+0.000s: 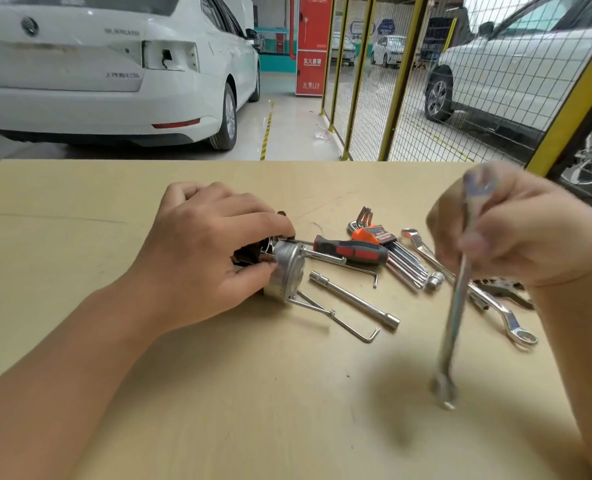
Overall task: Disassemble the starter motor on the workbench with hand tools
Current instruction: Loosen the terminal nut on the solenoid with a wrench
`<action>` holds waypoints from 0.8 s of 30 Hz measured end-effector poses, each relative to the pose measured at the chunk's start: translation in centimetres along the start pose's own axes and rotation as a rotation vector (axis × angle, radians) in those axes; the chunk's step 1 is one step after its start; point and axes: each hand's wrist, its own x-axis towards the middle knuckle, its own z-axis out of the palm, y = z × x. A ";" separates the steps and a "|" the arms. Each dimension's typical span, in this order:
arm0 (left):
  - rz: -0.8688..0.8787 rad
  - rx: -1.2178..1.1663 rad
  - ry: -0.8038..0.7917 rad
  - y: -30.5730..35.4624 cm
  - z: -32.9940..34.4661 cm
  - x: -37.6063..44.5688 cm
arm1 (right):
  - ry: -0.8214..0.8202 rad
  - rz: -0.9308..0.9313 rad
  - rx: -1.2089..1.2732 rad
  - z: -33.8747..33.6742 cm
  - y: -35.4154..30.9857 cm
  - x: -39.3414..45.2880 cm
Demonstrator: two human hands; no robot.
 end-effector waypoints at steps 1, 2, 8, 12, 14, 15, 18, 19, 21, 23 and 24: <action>0.008 -0.032 -0.014 -0.2 -0.2 0.0 | 0.067 -0.078 0.160 -0.4 0.3 0.2; 0.011 -0.071 -0.032 -0.5 -0.3 -0.1 | 0.138 -0.146 0.277 -0.7 0.6 0.5; -0.071 -0.345 -0.126 -1.6 -1.9 -0.8 | 0.527 -0.280 0.289 0.0 4.0 2.4; -0.126 -0.393 -0.086 -1.2 -2.1 -0.8 | 0.477 -0.177 0.320 0.9 5.3 3.3; -0.169 -0.448 -0.056 -1.1 -2.1 -0.7 | 0.468 -0.141 0.282 0.8 5.4 3.3; -0.180 -0.462 -0.049 -1.1 -2.1 -0.6 | 0.470 -0.135 0.266 0.7 5.2 3.1; -0.178 -0.465 -0.061 -1.0 -2.2 -0.4 | 0.482 -0.144 0.254 0.0 4.9 2.4; -0.175 -0.462 -0.064 -1.0 -2.3 -0.5 | 0.470 -0.148 0.258 -0.1 4.8 2.3; -0.177 -0.454 -0.056 -0.9 -2.4 -0.7 | 0.432 -0.139 0.271 0.0 4.8 2.3; -0.175 -0.450 -0.041 -0.9 -2.4 -0.7 | 0.417 -0.118 0.257 0.3 5.2 2.6; -0.170 -0.439 -0.027 -0.9 -2.3 -0.6 | 0.421 -0.109 0.236 0.5 5.4 2.8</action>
